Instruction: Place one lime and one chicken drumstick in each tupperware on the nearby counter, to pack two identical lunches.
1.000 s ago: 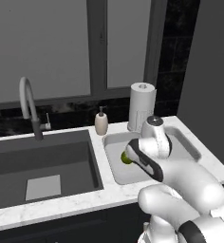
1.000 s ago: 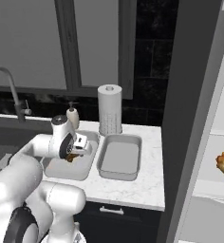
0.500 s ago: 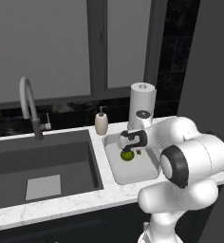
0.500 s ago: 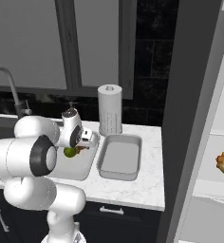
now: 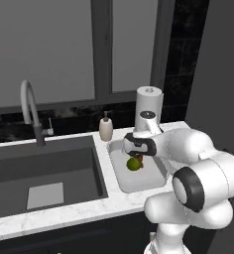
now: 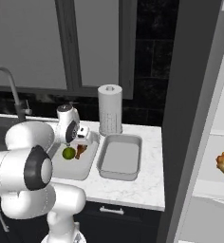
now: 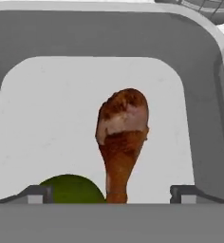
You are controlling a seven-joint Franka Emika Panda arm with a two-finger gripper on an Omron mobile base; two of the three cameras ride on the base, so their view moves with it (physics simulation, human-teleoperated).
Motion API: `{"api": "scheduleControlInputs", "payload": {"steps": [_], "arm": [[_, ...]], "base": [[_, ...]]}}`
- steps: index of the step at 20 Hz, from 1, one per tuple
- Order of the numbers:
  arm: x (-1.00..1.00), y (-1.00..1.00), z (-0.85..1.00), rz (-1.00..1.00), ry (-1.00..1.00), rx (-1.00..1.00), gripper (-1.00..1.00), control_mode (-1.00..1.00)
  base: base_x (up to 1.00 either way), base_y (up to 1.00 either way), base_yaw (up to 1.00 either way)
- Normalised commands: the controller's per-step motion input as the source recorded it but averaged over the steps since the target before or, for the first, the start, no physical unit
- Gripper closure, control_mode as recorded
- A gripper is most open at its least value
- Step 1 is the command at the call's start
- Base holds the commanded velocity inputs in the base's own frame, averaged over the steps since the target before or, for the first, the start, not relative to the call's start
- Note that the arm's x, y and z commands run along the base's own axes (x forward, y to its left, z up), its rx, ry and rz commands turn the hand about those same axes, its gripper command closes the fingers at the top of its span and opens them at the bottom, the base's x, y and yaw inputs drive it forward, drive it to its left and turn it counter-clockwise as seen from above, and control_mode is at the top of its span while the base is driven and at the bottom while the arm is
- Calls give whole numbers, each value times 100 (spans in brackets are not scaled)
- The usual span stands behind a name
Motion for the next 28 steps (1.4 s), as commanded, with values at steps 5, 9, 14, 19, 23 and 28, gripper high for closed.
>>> {"api": "scheduleControlInputs", "payload": {"steps": [5, 9, 14, 19, 23, 28], "arm": [[-100, -8, 98, 0, -34, 0, -100, -100], [-100, -27, 99, 0, -39, 0, -100, -100], [-100, -34, 75, 0, -30, 1, -100, -100], [-100, -2, 46, 0, -8, 0, -100, -100], [-50, 0, 7, 0, 0, 0, -100, 100], [0, 0, 0, 0, 0, 0, -100, 100]], "base": [[0, 0, 0], [0, 0, 0], [0, 0, 0], [0, 0, 0], [-50, 0, 0], [-100, -7, 0]]}}
